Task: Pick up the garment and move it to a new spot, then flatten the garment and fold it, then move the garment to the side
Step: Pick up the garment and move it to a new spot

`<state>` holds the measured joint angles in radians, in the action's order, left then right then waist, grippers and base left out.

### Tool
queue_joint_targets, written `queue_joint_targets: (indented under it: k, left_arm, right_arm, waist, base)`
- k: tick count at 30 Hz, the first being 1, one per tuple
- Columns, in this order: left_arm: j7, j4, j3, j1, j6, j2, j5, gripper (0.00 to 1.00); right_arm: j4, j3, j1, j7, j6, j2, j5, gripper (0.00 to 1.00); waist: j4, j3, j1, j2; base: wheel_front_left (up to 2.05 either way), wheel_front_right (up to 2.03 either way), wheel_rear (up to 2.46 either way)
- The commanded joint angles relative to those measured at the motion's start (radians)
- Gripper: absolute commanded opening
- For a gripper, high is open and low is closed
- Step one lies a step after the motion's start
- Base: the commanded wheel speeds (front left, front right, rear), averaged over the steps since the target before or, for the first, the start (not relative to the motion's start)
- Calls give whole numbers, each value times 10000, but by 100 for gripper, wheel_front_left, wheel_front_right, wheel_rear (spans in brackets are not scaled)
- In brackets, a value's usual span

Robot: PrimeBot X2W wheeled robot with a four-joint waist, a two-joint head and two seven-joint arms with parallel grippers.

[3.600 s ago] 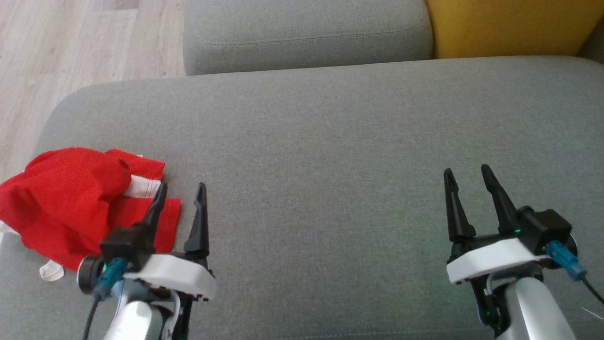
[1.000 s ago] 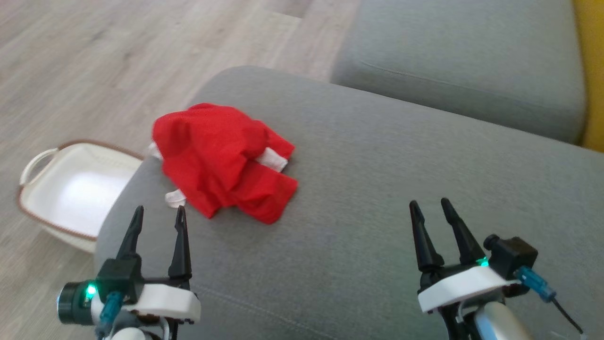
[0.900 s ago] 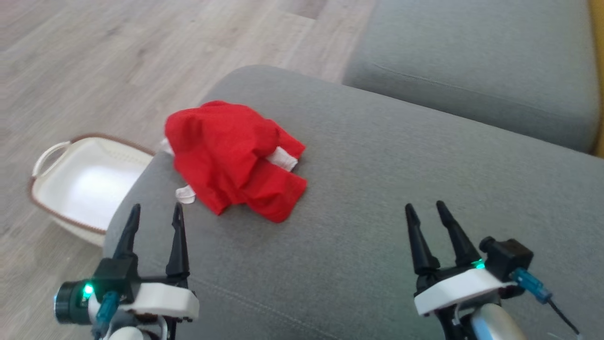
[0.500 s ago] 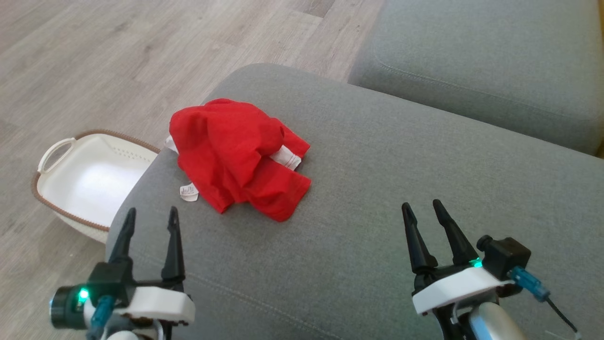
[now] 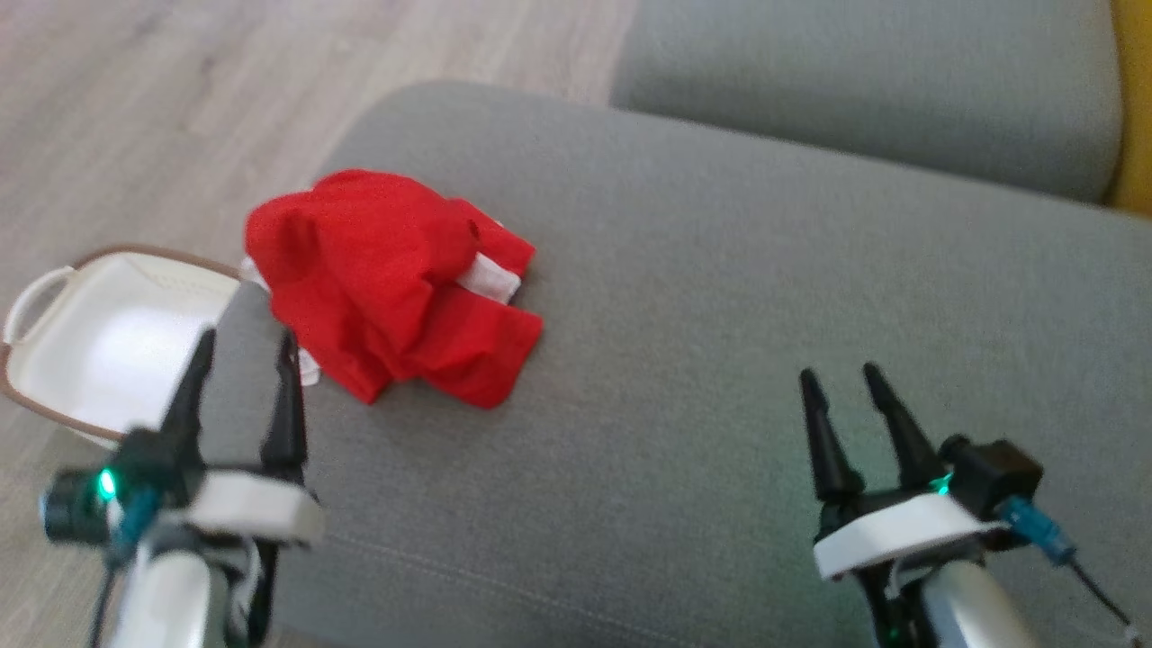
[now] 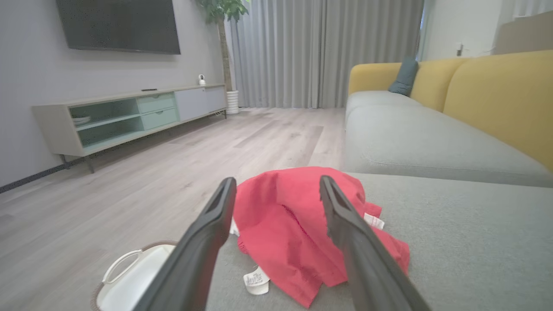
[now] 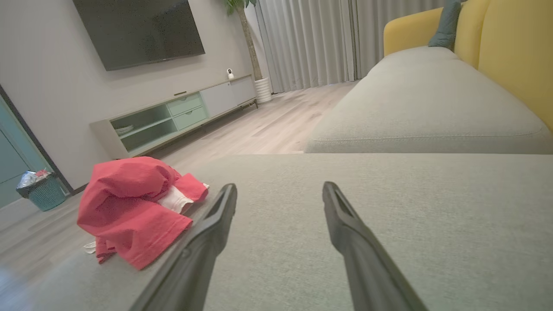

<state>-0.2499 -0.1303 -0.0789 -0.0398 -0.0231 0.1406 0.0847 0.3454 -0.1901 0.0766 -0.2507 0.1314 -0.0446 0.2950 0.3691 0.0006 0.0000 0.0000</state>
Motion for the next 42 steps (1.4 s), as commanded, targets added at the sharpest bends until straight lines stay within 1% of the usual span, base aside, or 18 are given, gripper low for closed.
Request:
queue_joint_targets:
  k: [1,5,7,10,13,17,21,28,32,33,34,37,42]
  left_arm:
    - [-15,62,441,-1003,123,347,91,100]
    - [633,-754,452,-2468,695,911,271,100]
    - [1176,-1323,522,-3233,976,1056,662,100]
    - [2117,-2226,474,-4376,1198,1435,897,100]
    - [3017,-3152,326,-5409,1373,1676,1255,100]
    - [3865,-4331,-62,-6517,1487,2223,1415,100]
    - [4371,-5284,-543,-7300,1527,2613,1677,100]
    - [5621,-6436,-1894,-7958,1535,3100,2901,100]
    - [5696,-6821,-2264,-8184,1536,3374,3283,100]
    - [5693,-6917,-2374,-8209,1536,3397,3349,58]
    - [5678,-6986,-2497,-8223,1536,3402,3434,0]
    - [5542,-7199,-2720,-8286,1536,3459,3693,0]
    - [4539,-7530,-2667,-8551,1470,3646,3659,0]
  right_arm:
    - [-387,-7,724,-111,-7,-56,-166,100]
    - [-564,481,1140,-106,-7,-56,-604,100]
    - [-691,730,1310,-89,-7,-56,-761,100]
    - [-848,1083,1487,-33,-7,-56,-851,100]
    - [-1028,1244,1672,12,-7,-56,-978,100]
    - [-1237,1247,1898,68,-7,-56,-1108,100]
    - [-1379,1322,2020,87,-7,-56,-1146,100]
    - [-1522,1363,2145,124,-7,-56,-1223,100]
    - [-1550,1369,2210,115,-7,-56,-1193,100]
    - [-1544,1365,2220,111,-7,-56,-1187,100]
    - [-1531,1358,2226,106,-7,-56,-1180,100]
    - [-1475,1340,2230,85,-7,-56,-1149,100]
    - [-1282,1294,2216,36,-7,-56,-1041,100]
  waist:
    - [-427,649,0,0]
    - [-801,1493,0,0]
    - [-955,1865,0,0]
    - [-1119,2333,0,0]
    - [-1255,2764,0,0]
    - [-1499,3229,0,0]
    - [-1708,3557,0,0]
    - [-1973,3879,0,0]
    - [-2106,3971,0,0]
    - [-2129,3980,0,0]
    - [-2151,3983,0,0]
    - [-2194,3967,0,0]
    - [-2232,3699,0,0]
  base:
    - [0,0,0]
    - [0,0,0]
    - [0,0,0]
    - [0,0,0]
    - [0,0,0]
    - [0,0,0]
    - [0,0,0]
    - [0,0,0]
    - [0,0,0]
    - [0,0,0]
    - [0,0,0]
    - [0,0,0]
    - [0,0,0]
